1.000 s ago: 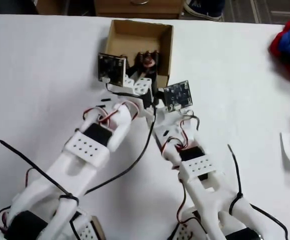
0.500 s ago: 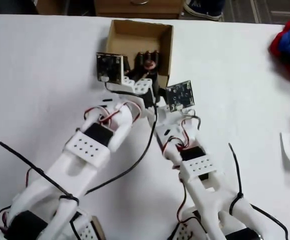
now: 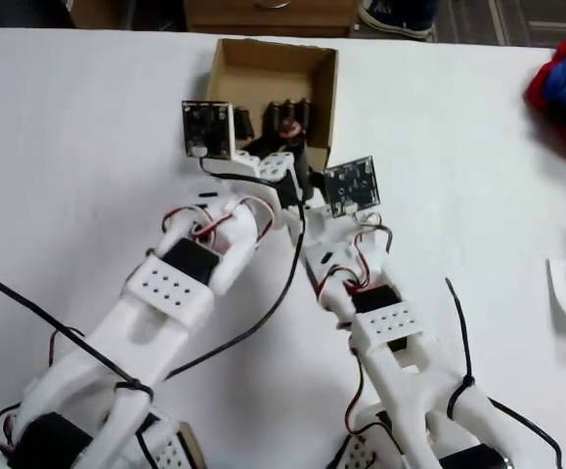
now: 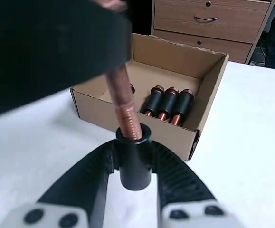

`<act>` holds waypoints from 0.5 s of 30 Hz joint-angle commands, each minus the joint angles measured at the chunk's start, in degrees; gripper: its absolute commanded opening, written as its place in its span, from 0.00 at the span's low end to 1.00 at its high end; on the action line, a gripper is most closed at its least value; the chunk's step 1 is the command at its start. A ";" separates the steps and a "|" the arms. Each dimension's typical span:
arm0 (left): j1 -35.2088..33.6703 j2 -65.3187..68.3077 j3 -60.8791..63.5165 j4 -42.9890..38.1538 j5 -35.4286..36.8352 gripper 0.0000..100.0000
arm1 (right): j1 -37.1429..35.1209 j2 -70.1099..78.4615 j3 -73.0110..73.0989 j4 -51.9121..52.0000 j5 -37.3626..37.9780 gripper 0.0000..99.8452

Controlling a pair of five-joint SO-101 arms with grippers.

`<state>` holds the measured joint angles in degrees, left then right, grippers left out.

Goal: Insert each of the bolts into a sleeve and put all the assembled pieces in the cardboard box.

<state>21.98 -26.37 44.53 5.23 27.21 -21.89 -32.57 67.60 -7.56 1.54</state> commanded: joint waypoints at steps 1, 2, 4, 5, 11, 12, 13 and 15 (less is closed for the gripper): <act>-0.18 0.09 -2.59 0.35 0.35 0.03 | 0.48 -3.03 -6.07 -1.27 -0.26 0.02; -0.18 0.44 -2.68 0.35 0.35 0.03 | 0.48 -3.03 -6.33 -1.27 -0.26 0.02; -0.18 2.29 -3.82 0.88 0.26 0.03 | 0.48 -3.03 -6.68 -1.36 -0.26 0.02; -0.18 3.78 -5.14 2.29 0.26 0.03 | 0.48 -3.03 -6.68 -1.36 -0.26 0.02; -0.09 10.81 -16.92 14.77 0.26 0.03 | 0.57 -3.03 -6.68 -1.27 -0.26 0.02; -0.09 11.08 -18.59 16.62 0.26 0.03 | 0.57 -3.03 -6.68 -1.36 -0.26 0.02; -0.09 11.25 -19.91 18.20 0.26 0.03 | 0.57 -3.03 -6.68 -1.36 -0.26 0.02; -0.09 11.34 -21.93 20.92 0.18 0.03 | 0.66 -3.03 -6.68 -1.36 -0.26 0.02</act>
<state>22.33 -14.86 28.09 22.90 27.38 -21.71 -32.57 64.97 -7.65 1.54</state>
